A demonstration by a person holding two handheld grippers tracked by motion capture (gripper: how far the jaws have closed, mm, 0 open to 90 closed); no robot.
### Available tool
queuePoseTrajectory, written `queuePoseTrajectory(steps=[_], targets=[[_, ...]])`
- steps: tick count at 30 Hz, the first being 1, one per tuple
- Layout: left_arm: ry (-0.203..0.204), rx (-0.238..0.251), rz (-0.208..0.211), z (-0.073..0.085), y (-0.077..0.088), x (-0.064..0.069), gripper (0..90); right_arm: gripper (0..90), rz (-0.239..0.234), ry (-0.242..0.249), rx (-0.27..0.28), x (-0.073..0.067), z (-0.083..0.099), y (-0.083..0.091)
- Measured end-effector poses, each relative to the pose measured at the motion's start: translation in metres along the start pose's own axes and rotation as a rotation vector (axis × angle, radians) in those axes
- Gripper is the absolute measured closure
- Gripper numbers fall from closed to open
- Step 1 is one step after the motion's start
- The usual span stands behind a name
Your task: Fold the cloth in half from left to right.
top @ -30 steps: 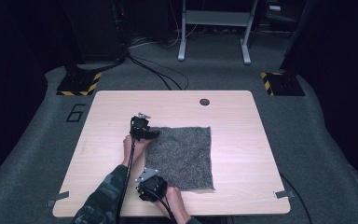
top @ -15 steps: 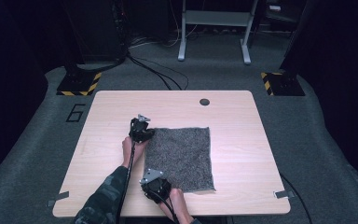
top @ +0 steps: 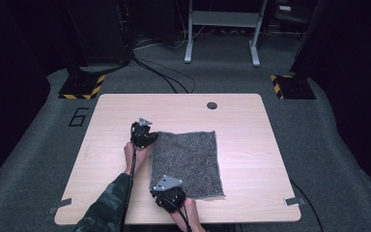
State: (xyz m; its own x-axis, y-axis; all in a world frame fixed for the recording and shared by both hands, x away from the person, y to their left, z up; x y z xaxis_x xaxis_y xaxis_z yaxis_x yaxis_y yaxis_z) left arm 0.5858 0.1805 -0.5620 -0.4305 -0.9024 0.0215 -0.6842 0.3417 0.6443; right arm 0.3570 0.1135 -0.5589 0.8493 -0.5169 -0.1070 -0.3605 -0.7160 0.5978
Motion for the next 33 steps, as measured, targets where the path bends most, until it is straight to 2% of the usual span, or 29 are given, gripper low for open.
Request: queuePoseTrajectory(steps=[4,5,6,8,10,12,14,15,19,20,22,23,25,29,33], targets=[[-0.009,0.002,-0.014,-0.007,0.010,-0.002,87.3,85.5,-0.004,0.002,0.043,-0.002,-0.007,0.007],[-0.030,-0.003,-0.019,-0.008,0.013,-0.005,87.2,85.5,-0.009,-0.001,0.056,-0.003,-0.011,0.008],[-0.015,0.017,-0.029,-0.013,0.016,-0.005,87.2,85.6,-0.010,0.003,0.072,-0.004,-0.015,0.009],[-0.052,0.005,-0.043,-0.016,0.023,-0.010,87.3,85.7,-0.010,0.020,0.091,-0.007,-0.024,0.013],[-0.039,0.022,-0.059,-0.023,0.030,-0.014,87.3,85.7,-0.011,0.027,0.116,-0.010,-0.032,0.015],[-0.065,0.012,-0.078,-0.029,0.039,-0.021,87.3,85.7,-0.017,0.029,0.138,-0.012,-0.041,0.017],[-0.056,0.020,-0.084,-0.032,0.043,-0.022,87.3,85.8,-0.021,0.047,0.161,-0.014,-0.050,0.020],[-0.077,0.009,-0.085,-0.032,0.045,-0.022,87.3,85.8,-0.021,0.045,0.169,-0.016,-0.053,0.020],[-0.074,0.019,-0.093,-0.036,0.047,-0.021,87.3,85.8,-0.023,0.059,0.177,-0.018,-0.055,0.022],[-0.077,0.014,-0.090,-0.037,0.048,-0.021,87.3,85.8,-0.018,0.043,0.187,-0.018,-0.055,0.023],[-0.080,0.030,-0.108,-0.041,0.051,-0.021,87.3,85.8,-0.014,0.049,0.208,-0.016,-0.059,0.026],[-0.103,0.033,-0.124,-0.043,0.054,-0.022,87.3,85.8,-0.018,0.054,0.213,-0.016,-0.060,0.028],[-0.110,0.029,-0.134,-0.044,0.058,-0.025,87.3,85.9,-0.021,0.053,0.236,-0.016,-0.067,0.030],[-0.088,0.029,-0.133,-0.050,0.065,-0.032,87.2,85.9,-0.013,0.077,0.266,-0.019,-0.076,0.033],[-0.103,0.020,-0.123,-0.058,0.065,-0.025,87.2,86.0,-0.001,0.059,0.278,-0.017,-0.074,0.037]])
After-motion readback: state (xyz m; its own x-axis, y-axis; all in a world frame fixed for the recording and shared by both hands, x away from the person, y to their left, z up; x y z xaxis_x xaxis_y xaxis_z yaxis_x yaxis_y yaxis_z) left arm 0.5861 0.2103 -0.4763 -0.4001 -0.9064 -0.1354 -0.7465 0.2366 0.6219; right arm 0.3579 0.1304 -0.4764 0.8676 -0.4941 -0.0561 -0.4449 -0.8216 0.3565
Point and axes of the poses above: each handheld gripper's, and its own axes: y roughly backward along the jaws, z roughly out of its underside, x roughly to its right, the point moved 9 cm from there along -y, roughly forward along the jaws, and after that the axes turned 5 degrees about -z, right-handed, at the moved point
